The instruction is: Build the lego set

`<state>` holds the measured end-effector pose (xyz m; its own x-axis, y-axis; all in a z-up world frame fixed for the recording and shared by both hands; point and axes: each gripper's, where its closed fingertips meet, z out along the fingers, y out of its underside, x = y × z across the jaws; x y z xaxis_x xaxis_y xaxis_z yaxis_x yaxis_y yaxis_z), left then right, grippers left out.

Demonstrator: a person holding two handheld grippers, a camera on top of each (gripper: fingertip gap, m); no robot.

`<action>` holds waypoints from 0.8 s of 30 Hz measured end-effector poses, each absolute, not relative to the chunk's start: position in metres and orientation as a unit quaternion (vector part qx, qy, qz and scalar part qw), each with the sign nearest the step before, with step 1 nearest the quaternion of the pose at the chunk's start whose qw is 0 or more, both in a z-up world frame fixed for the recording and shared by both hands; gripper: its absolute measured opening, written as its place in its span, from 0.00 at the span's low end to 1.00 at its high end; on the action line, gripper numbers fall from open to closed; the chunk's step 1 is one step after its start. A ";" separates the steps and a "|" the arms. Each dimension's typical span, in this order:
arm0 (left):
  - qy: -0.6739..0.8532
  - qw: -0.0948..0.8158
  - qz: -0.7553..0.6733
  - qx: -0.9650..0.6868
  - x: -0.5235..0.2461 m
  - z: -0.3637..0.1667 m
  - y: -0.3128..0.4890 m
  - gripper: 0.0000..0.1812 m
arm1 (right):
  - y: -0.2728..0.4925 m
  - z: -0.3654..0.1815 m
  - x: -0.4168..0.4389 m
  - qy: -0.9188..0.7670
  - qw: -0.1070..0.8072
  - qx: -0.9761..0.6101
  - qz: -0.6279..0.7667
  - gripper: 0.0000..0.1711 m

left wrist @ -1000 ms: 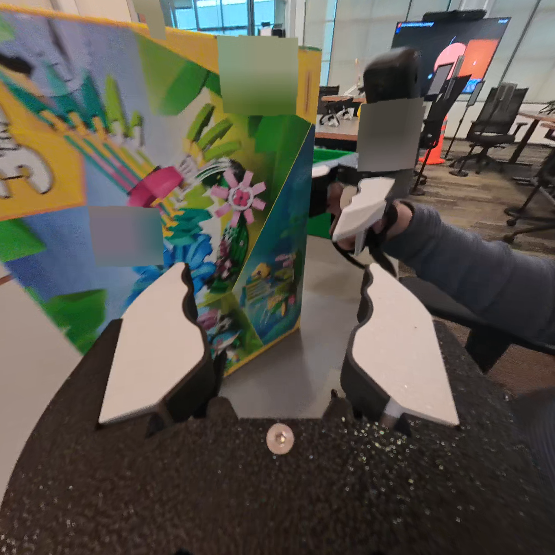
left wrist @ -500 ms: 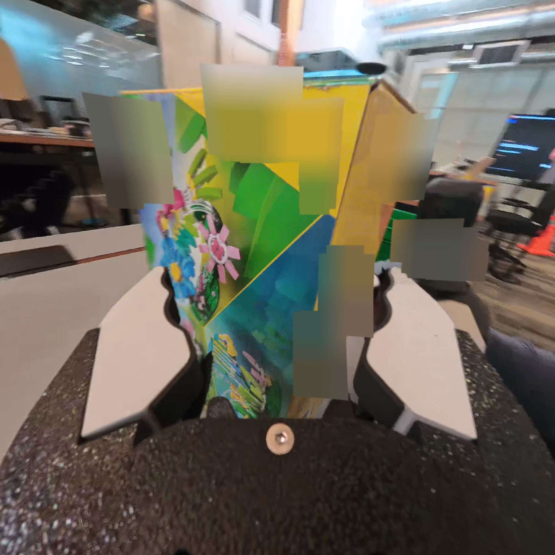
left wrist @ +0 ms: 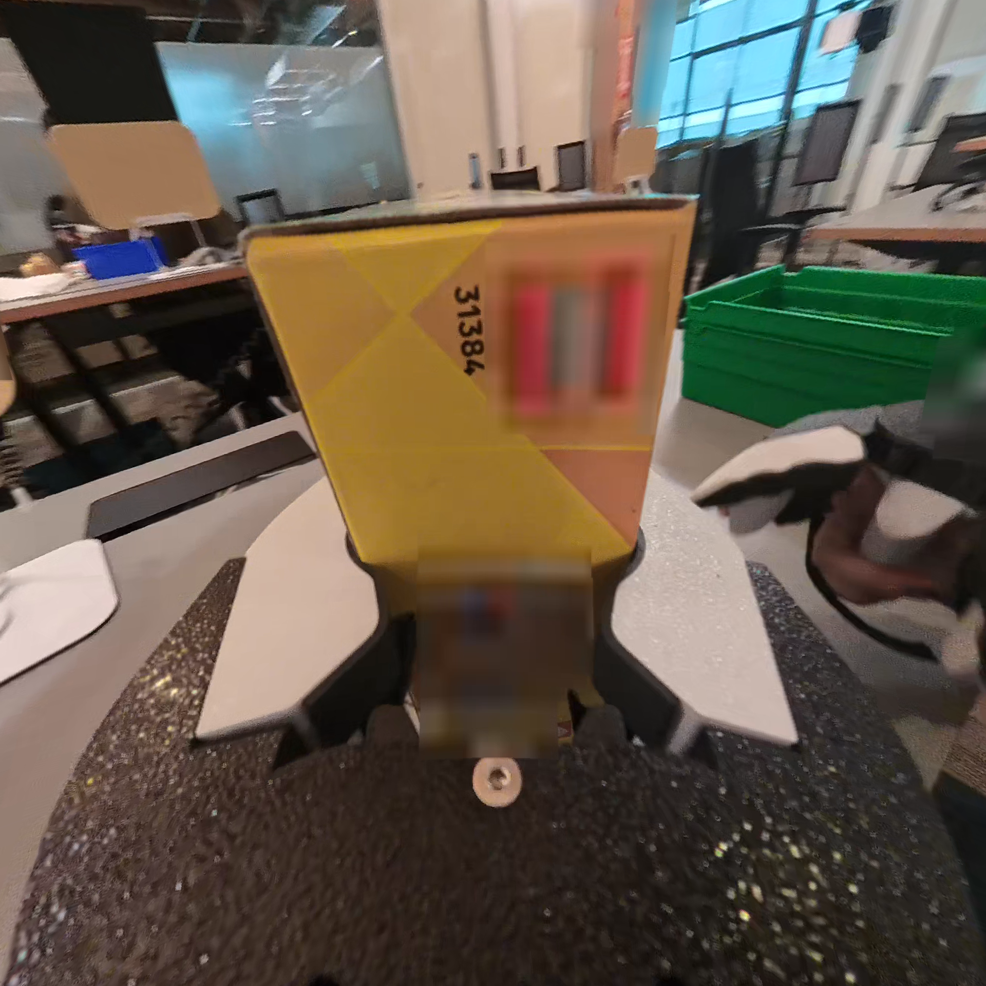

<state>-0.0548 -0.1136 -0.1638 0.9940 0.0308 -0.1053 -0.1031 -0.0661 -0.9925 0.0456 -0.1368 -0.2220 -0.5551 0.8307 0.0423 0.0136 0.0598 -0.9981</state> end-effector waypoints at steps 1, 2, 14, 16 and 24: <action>0.034 0.682 0.034 -0.730 -0.060 -0.164 -0.113 0.50 | -0.122 -0.217 0.051 -0.624 0.364 -0.338 0.604 0.57; 0.052 0.680 0.028 -0.731 -0.063 -0.165 -0.112 0.50 | -0.107 -0.213 0.057 -0.604 0.388 -0.348 0.603 0.56; 0.399 0.626 0.175 -0.646 0.021 -0.202 -0.107 0.50 | -0.019 -0.185 0.157 -0.428 0.668 -0.376 0.479 0.53; 0.411 0.618 0.201 -0.639 0.029 -0.209 -0.103 0.50 | -0.016 -0.182 0.170 -0.413 0.693 -0.373 0.459 0.52; 0.460 0.547 0.282 -0.641 0.052 -0.231 -0.090 0.51 | 0.003 -0.188 0.186 -0.370 0.741 -0.398 0.394 0.51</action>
<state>0.0520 -0.0902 -0.2311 0.4187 -0.2807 -0.8637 -0.8971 0.0203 -0.4415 0.1855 0.0029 -0.1881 0.4169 0.8782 0.2344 -0.2892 0.3727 -0.8817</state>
